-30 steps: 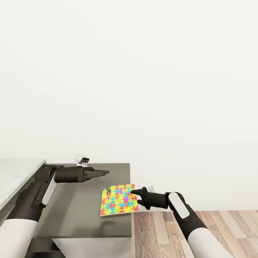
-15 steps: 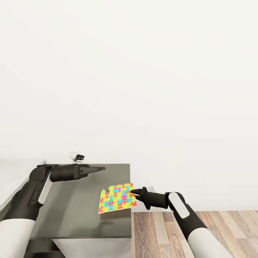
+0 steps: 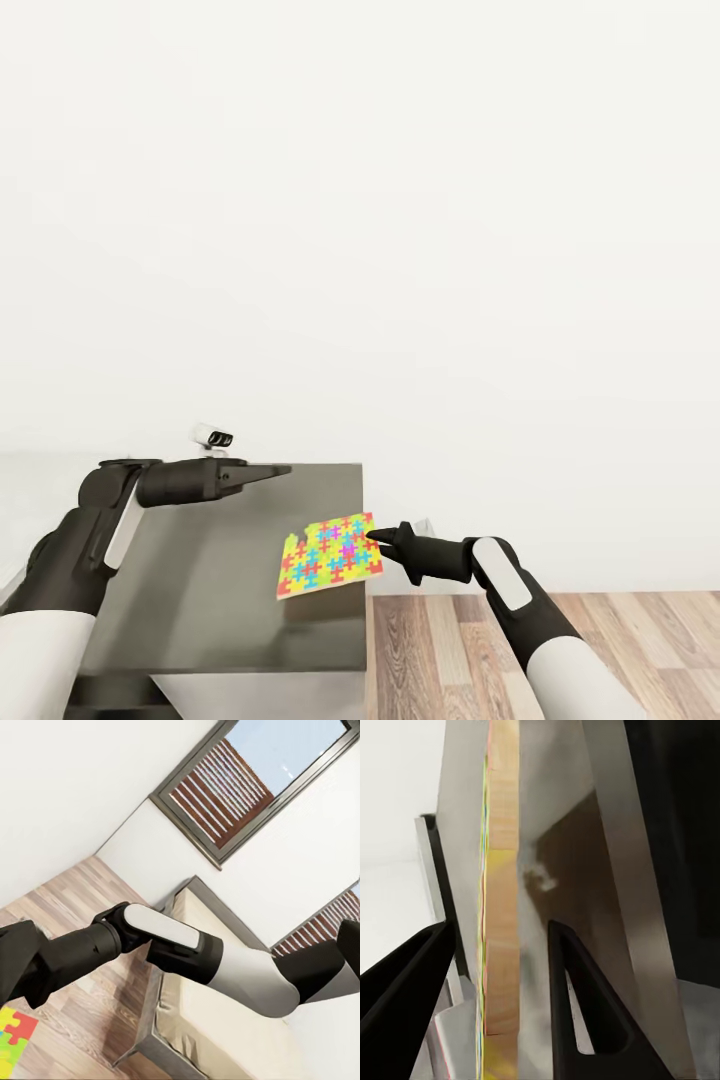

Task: Put all the toys in the child's room - the three board games (two on the bed and one on the table), the two jigsaw puzzles on the table, and the tennis ball on the table - inside the toy box on the table in the child's room.

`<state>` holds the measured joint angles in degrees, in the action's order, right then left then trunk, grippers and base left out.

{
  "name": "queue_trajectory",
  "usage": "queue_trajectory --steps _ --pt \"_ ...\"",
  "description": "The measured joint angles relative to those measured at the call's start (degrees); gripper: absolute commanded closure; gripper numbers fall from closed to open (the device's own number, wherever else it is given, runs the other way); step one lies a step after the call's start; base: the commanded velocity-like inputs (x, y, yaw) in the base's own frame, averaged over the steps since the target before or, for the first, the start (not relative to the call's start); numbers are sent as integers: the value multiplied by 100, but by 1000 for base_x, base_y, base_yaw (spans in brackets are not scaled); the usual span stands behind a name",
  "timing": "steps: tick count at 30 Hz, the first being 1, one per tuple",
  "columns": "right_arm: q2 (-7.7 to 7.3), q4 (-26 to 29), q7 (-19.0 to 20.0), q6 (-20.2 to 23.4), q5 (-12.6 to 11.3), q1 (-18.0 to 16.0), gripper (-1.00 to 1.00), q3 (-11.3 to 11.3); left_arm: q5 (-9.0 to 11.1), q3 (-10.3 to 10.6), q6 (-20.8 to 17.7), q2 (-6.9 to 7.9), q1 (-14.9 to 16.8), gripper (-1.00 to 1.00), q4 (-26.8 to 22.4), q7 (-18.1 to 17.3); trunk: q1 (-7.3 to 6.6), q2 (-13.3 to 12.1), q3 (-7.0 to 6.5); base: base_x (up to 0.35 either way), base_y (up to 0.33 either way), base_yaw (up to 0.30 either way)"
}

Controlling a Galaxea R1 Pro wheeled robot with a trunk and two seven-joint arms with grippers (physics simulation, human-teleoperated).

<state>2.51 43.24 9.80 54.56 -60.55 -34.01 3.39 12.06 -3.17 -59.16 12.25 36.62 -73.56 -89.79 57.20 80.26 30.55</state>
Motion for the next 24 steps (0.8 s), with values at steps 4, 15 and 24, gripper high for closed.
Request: queue_trajectory --steps 4,15,24 --pt "-46 5 34 6 -21 11 100 -10 3 -2 0 121 0 -100 0 0 -88 -160 -72 0 0 0" --pt "-241 35 668 -24 -26 86 100 -60 4 -9 0 290 6 -100 9 0 -330 -602 -269 0 0 0" --pt "-338 22 971 -51 5 107 100 -86 7 -17 0 309 8 -100 17 0 -527 -963 -431 0 0 0"
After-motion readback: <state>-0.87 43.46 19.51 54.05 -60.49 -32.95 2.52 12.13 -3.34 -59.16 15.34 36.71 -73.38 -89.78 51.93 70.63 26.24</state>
